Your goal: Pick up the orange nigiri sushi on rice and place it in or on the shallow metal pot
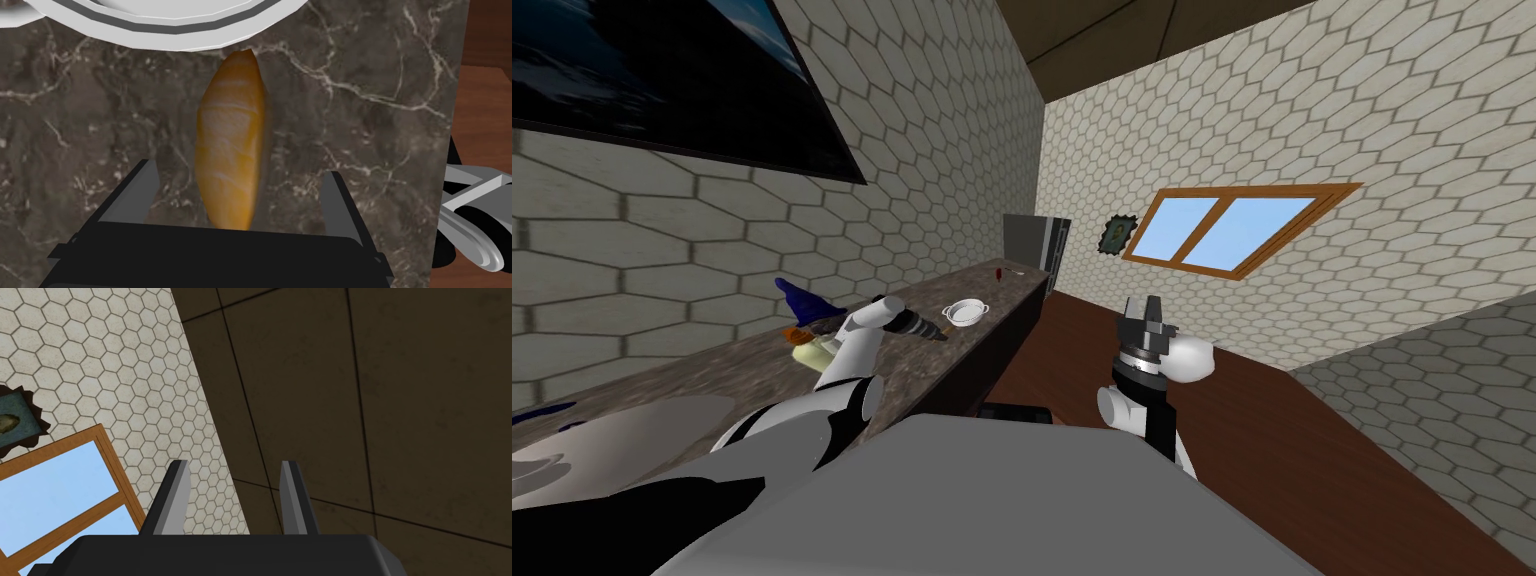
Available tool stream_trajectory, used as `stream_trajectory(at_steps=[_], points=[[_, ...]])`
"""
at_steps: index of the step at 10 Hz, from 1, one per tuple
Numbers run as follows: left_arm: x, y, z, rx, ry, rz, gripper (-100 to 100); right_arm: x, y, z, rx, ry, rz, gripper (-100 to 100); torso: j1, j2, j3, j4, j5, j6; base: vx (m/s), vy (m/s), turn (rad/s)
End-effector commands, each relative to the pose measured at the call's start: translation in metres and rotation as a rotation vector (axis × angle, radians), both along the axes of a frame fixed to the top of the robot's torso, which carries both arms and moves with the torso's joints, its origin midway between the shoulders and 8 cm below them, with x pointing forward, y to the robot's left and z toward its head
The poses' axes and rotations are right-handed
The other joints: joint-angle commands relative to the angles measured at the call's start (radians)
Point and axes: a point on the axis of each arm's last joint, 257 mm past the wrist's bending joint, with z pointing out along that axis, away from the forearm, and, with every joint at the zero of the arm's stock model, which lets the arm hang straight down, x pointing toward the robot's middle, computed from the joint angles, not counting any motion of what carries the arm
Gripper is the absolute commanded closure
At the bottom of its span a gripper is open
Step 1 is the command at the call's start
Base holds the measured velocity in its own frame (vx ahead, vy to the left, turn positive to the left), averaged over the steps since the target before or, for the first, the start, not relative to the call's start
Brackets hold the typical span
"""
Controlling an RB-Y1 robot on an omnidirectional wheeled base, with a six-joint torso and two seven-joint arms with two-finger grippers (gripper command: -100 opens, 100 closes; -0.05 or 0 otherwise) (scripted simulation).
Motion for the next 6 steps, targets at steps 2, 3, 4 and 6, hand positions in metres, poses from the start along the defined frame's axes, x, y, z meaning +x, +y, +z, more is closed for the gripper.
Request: stream_trajectory(at_steps=[2, 3, 4, 6], points=[[0.0001, 0.001, -0.0138, 0.004, -0.007, 0.008, -100, 0.0, 0.0, 0.0, 0.0, 0.0, 0.0, 0, -0.001, 0.0, 0.0, 0.0, 0.0, 0.0, 0.007, -0.021, -0.03], [0.0002, 0.0008, -0.0106, 0.002, -0.004, 0.006, -100, 0.0, 0.0, 0.0, 0.0, 0.0, 0.0, 0, -0.001, 0.0, 0.0, 0.0, 0.0, 0.0, 0.004, -0.01, -0.004], [0.0006, 0.001, -0.0113, 0.003, -0.006, 0.006, 100, 0.0, 0.0, 0.0, 0.0, 0.0, 0.0, 0, -0.001, 0.0, 0.0, 0.0, 0.0, 0.0, 0.0, 0.0, 0.0], [0.0006, 0.0008, -0.0111, 0.002, -0.006, 0.006, 100, 0.0, 0.0, 0.0, 0.0, 0.0, 0.0, 0, 0.0, 0.0, 0.0, 0.0, 0.0, 0.0, 0.0, 0.0, 0.0]])
